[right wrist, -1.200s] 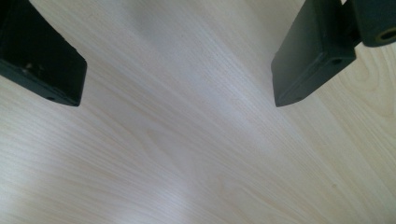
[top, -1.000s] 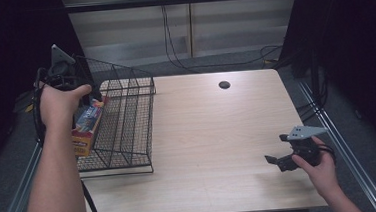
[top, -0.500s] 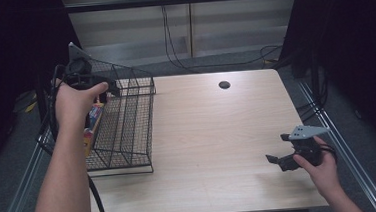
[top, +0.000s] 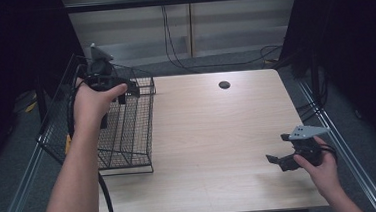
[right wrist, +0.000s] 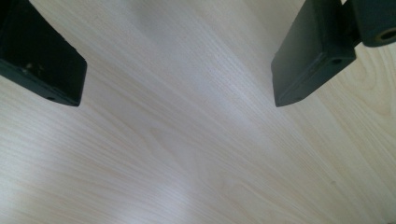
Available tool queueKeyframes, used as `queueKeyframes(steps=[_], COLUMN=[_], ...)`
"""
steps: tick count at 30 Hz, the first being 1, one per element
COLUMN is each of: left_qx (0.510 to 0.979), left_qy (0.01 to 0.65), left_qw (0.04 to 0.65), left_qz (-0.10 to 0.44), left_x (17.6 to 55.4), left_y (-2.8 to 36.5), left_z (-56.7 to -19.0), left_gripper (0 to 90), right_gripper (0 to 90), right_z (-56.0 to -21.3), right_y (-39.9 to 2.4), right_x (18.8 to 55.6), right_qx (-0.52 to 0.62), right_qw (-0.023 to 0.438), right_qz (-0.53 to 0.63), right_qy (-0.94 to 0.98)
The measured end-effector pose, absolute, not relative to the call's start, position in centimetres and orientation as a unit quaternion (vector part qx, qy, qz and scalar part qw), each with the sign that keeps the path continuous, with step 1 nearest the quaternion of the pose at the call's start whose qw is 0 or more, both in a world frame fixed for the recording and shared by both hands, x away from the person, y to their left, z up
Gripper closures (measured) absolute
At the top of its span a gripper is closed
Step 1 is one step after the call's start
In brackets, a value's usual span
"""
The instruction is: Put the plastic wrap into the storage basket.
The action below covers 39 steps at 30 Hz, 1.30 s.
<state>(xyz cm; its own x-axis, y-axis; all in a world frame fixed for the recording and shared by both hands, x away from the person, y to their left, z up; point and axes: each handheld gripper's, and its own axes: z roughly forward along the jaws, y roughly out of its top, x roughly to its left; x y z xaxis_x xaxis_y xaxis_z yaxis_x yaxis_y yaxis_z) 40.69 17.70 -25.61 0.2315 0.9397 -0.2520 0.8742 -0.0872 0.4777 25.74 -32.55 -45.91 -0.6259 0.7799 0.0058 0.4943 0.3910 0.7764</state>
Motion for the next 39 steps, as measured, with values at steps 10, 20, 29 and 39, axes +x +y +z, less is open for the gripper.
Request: queueKeyframes(steps=[10,20,29,39], left_qx=[0.758,0.781,0.807,0.825], left_qy=[0.58,0.542,0.503,0.467], left_qw=[0.296,0.31,0.31,0.318], left_qz=[0.045,0.029,0.005,-0.016], left_x=[40.1,39.3,38.5,37.4], left_y=[14.5,11.2,8.1,5.6], left_z=[-26.6,-28.1,-29.9,-32.2], left_gripper=[19.5,17.3,16.6,15.8], right_gripper=[3.4,3.4,3.4,3.4], right_z=[-45.9,-45.9,-45.9,-45.9], right_y=[-32.5,-32.5,-32.4,-32.5], right_x=[25.7,25.7,25.7,25.7], right_qx=[0.389,0.39,0.39,0.389], right_qw=[0.183,0.183,0.182,0.182], right_qz=[0.388,0.389,0.388,0.388], right_qy=[0.815,0.814,0.815,0.816])
